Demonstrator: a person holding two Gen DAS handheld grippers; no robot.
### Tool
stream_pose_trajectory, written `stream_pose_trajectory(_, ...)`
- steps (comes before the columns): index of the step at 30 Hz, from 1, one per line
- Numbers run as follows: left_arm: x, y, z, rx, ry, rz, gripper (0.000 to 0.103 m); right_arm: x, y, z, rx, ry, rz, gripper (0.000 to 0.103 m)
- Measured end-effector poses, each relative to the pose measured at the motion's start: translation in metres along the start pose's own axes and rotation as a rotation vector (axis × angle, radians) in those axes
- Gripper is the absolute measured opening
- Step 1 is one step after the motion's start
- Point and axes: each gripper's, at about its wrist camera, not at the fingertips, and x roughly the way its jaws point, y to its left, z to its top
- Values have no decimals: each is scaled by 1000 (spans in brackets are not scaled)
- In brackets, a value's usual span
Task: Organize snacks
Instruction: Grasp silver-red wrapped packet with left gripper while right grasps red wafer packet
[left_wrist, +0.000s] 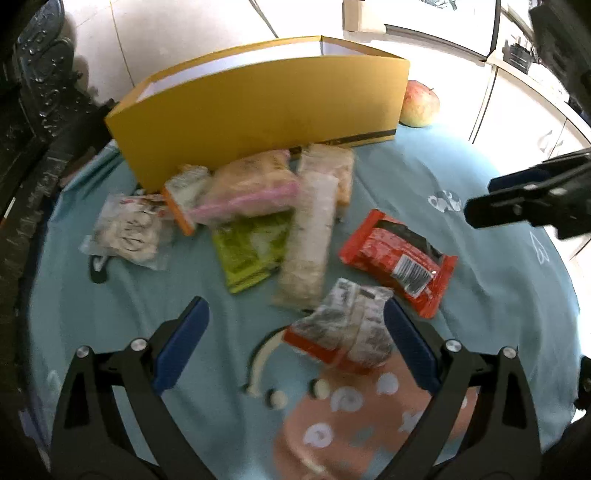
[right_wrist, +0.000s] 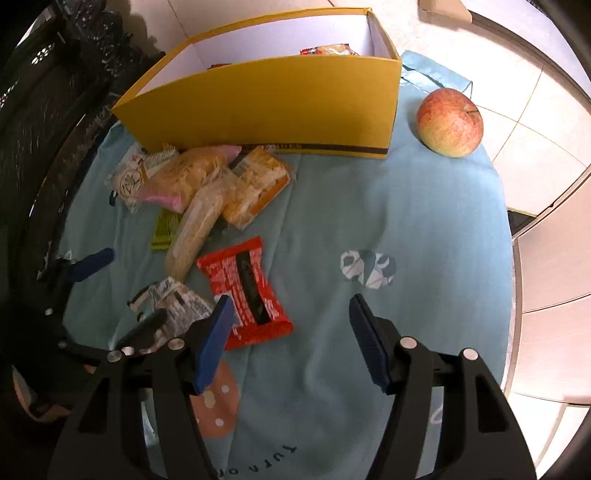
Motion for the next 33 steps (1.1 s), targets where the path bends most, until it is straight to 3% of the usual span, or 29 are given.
stream_pose_trajectory(2,10,-5,-1,-6,3,-21,97,-1,5,-4,-15,7,-5,65)
stream_pose_trajectory(5,27,-7,-10,9,62,12,99,-1,8,-7,-28,15,-16,65)
stream_pose_trajectory(12,20,55,-35,-226,98,91,96,13,23,-8,-89,11,-38,65)
stream_pose_trajectory(17,19,66,-40,-244,86,84,96,42,60,-9,-247,24,-75,65)
stream_pose_trajectory(20,21,60,-39,-198,76,83,96,55,71,-7,-299,31,-92,65)
stream_pose_trajectory(24,28,63,-39,-203,110,97,98,77,73,-1,-347,31,-149,65)
stream_pose_trajectory(26,28,66,-41,-219,108,89,98,80,68,0,-337,40,-119,65)
stream_pose_trajectory(28,26,65,-42,-198,100,81,92,80,63,2,-312,66,-79,53)
stream_pose_trajectory(30,22,59,-42,-148,78,67,72,78,60,3,-310,76,-69,45)
stream_pose_trajectory(31,20,55,-41,-123,70,64,68,78,58,2,-306,81,-61,44)
stream_pose_trajectory(32,18,52,-41,-103,65,63,58,77,55,1,-300,82,-52,44)
stream_pose_trajectory(33,16,51,-42,-100,64,42,41,75,52,-1,-290,81,-41,44)
